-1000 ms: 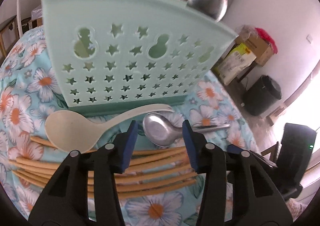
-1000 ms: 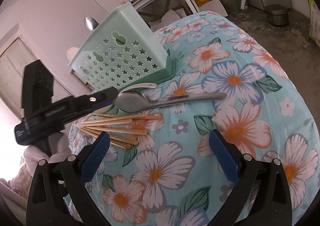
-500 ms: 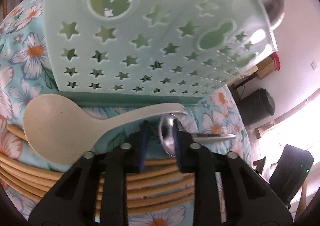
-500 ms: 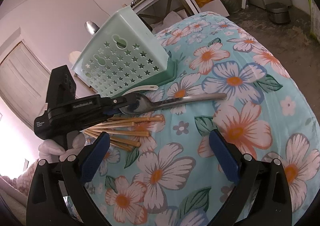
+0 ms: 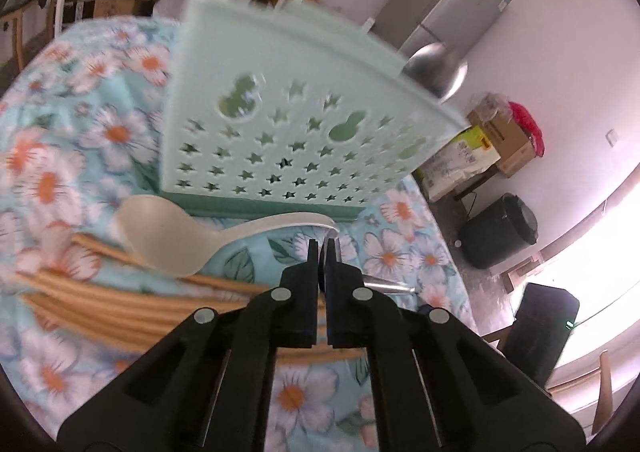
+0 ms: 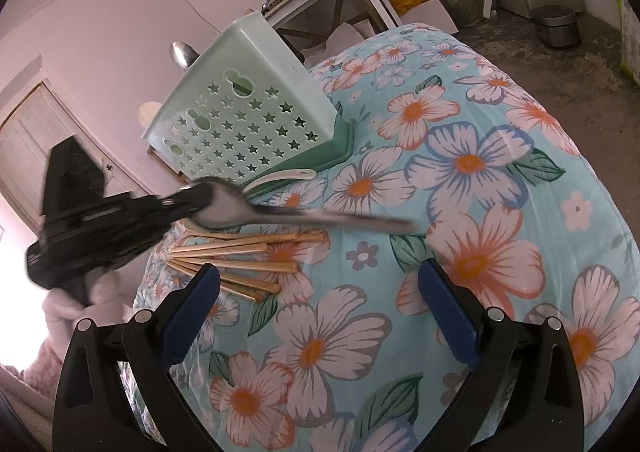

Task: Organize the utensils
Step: 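Lift the metal spoon with the left tool while the right tool grasps the white plastic spoon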

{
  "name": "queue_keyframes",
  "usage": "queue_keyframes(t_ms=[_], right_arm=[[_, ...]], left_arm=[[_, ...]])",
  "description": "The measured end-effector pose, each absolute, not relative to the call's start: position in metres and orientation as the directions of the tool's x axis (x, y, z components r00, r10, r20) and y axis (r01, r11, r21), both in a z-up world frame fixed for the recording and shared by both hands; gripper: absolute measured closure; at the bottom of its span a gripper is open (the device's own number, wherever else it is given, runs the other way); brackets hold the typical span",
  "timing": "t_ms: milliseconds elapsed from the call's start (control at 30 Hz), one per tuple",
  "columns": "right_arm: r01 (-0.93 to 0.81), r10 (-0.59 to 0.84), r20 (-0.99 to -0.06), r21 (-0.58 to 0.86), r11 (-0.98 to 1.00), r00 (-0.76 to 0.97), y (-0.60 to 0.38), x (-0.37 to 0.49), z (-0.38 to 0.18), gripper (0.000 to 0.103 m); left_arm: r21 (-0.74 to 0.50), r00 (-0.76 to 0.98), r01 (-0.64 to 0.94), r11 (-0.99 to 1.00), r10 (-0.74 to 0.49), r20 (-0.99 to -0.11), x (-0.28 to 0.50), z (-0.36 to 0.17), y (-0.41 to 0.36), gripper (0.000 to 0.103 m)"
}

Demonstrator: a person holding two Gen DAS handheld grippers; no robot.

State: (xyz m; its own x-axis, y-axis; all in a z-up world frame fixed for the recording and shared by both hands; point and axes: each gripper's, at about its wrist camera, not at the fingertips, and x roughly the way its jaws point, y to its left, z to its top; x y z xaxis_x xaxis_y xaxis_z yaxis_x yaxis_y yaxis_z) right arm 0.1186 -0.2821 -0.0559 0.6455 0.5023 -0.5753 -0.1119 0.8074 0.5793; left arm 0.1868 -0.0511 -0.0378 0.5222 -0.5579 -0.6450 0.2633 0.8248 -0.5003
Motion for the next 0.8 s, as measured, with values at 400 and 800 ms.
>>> queue_keyframes(t_ms=[400, 800], right_arm=[[-0.099, 0.443, -0.663, 0.489, 0.867, 0.603, -0.269, 0.123, -0.049, 0.006], [-0.410, 0.385, -0.633, 0.116, 0.905, 0.671, -0.159, 0.139, 0.026, 0.029]], left_arm=[[-0.469, 0.748, 0.159, 0.869, -0.416, -0.518, 0.105, 0.022, 0.060, 0.101], [-0.503, 0.874, 0.009, 0.864, -0.251, -0.416, 0.072, 0.038, 0.149, 0.101]])
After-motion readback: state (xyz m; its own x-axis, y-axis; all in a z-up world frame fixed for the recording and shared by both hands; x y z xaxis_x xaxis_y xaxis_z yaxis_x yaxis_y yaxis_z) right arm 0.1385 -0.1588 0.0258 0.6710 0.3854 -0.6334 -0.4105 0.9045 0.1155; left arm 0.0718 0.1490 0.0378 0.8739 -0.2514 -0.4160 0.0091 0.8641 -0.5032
